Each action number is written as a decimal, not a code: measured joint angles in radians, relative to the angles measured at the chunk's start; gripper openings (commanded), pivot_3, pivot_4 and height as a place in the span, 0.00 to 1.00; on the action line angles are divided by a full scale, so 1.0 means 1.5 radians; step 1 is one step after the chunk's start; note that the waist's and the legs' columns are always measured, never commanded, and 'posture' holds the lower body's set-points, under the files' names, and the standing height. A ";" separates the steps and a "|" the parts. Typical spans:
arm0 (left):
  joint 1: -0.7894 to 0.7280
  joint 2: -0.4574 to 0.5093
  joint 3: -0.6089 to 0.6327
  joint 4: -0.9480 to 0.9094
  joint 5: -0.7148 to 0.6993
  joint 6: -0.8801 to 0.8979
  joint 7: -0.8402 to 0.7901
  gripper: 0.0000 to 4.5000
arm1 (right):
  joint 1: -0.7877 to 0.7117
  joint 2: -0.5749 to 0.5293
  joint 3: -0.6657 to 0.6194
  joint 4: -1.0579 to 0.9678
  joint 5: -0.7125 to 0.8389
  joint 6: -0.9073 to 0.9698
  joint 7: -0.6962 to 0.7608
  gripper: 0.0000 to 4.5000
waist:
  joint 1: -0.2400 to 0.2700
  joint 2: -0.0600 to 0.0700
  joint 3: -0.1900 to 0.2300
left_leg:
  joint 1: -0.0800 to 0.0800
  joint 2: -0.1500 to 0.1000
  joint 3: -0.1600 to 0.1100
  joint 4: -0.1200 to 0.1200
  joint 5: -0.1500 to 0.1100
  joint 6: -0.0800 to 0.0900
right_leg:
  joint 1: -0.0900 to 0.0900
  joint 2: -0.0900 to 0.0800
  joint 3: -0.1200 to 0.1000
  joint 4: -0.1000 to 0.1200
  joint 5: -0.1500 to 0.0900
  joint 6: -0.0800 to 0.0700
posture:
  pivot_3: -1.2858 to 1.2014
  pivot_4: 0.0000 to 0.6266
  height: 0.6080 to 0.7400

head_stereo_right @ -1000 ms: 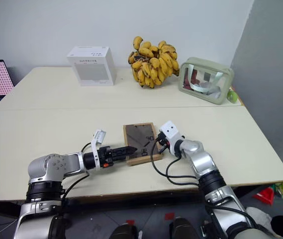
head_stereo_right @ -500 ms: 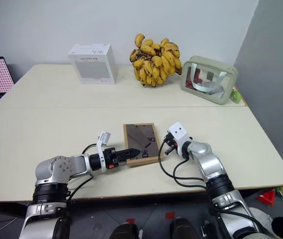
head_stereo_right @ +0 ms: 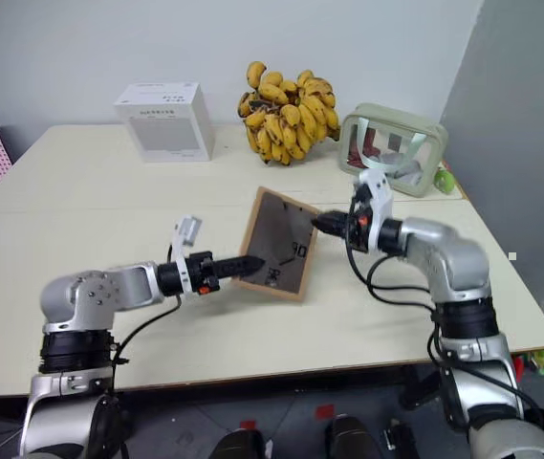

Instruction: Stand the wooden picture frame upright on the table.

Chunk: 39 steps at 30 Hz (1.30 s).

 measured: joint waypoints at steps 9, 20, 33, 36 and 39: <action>-0.009 0.036 0.014 0.006 -0.013 -0.021 -0.039 0.29 | -0.075 0.020 0.031 0.129 0.008 -0.025 0.052 0.82 | 0.007 0.000 0.000 | -0.012 0.000 0.001 0.000 0.000 0.000 | -0.011 0.000 0.000 0.000 0.002 0.004 | 0.52 0.24 1.00; -0.012 0.033 0.017 -0.006 -0.045 -0.010 -0.028 0.29 | -0.025 0.040 0.062 -0.052 0.048 0.025 0.048 0.82 | 0.009 0.000 0.000 | -0.011 0.000 0.000 0.001 0.000 0.000 | -0.010 -0.001 -0.001 0.000 0.002 0.004 | 0.52 0.24 1.00; -0.019 -0.006 0.078 -0.002 -0.141 0.152 0.060 0.29 | 0.162 -0.198 0.044 -0.118 -0.106 -0.347 0.081 0.82 | 0.016 0.000 0.000 | -0.011 -0.001 0.000 0.002 0.000 0.000 | -0.009 0.000 -0.001 -0.001 0.002 0.005 | 0.52 0.24 1.00; -0.029 -0.021 0.130 0.039 -0.200 0.237 0.116 0.29 | 0.202 -0.262 0.101 0.004 -0.334 -0.791 0.010 0.82 | 0.011 0.000 0.000 | -0.011 -0.001 0.001 0.002 0.000 0.000 | -0.009 -0.001 0.000 -0.001 0.002 0.005 | 0.52 0.24 1.00; -0.035 -0.026 0.140 0.089 -0.297 0.252 0.190 0.29 | 0.177 -0.264 0.130 0.131 -0.517 -1.094 -0.138 0.82 | 0.002 0.000 0.000 | -0.010 -0.001 0.002 0.002 0.000 0.000 | -0.009 -0.001 0.002 0.000 0.003 0.006 | 0.52 0.24 1.00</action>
